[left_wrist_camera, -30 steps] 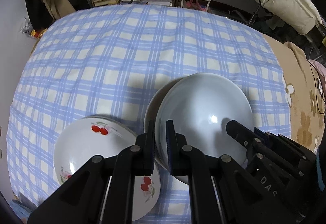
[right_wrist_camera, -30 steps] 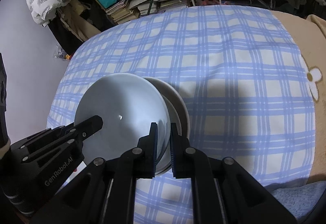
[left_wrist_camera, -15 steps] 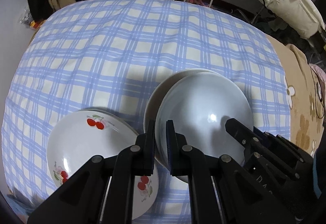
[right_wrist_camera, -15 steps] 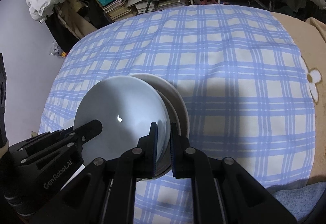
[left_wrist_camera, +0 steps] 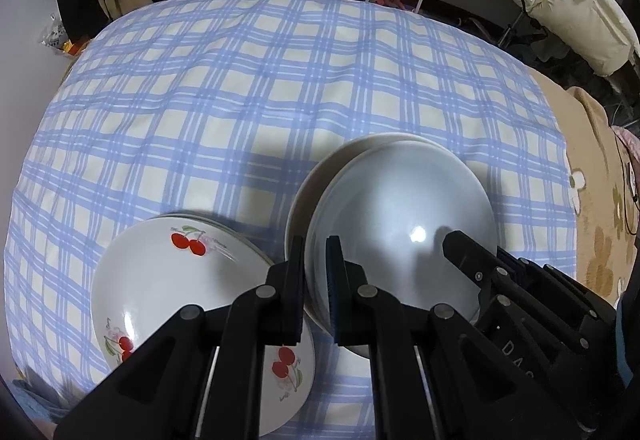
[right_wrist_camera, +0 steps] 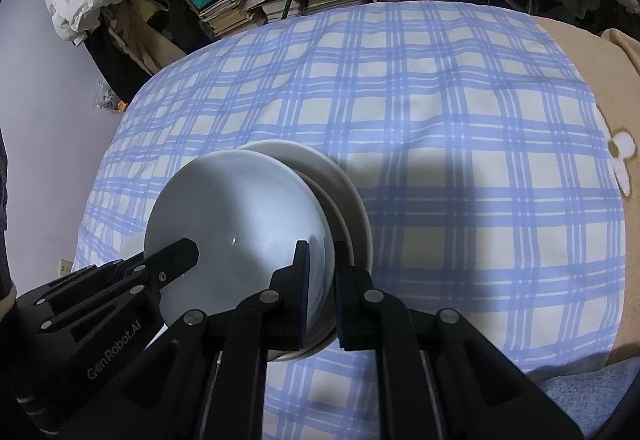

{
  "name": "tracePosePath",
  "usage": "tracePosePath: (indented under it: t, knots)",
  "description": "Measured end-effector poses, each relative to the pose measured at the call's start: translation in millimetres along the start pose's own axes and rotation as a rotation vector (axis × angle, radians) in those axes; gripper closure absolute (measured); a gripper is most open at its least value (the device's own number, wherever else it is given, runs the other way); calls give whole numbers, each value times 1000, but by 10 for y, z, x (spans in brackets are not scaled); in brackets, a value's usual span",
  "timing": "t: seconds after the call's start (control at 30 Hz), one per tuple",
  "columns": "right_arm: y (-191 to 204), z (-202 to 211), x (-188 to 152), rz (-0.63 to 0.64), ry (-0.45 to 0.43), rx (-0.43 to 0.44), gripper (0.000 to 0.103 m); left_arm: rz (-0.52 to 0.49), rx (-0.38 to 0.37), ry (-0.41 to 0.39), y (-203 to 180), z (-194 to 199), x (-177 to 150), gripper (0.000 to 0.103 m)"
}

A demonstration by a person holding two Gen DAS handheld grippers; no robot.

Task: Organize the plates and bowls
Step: 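Lower the white bowl into the nested bowls and open the right gripper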

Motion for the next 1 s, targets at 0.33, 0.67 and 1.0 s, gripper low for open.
tracePosePath:
  t: [0.33,0.67,1.0]
  knots:
    - [30,32,-5,32,-11,-26,90,-9,26,-15,15,28,-9,94]
    - [32,35,-8,31,-11,-25,90,2,28,-16,40,43,-20,93]
    - [36,54,11,39,-15,-32,90,17,20,-36,87,117,4,90]
Point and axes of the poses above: each gripper's, at about its wrist camera, not at the fingertips, and z roughly against the way its jaws point, y to its left, x to its top, the point moved 4 cm from there along -z, roughly the way its jaws point, and after that the axes turned 3 degrees about z, right-handed, at the moved point
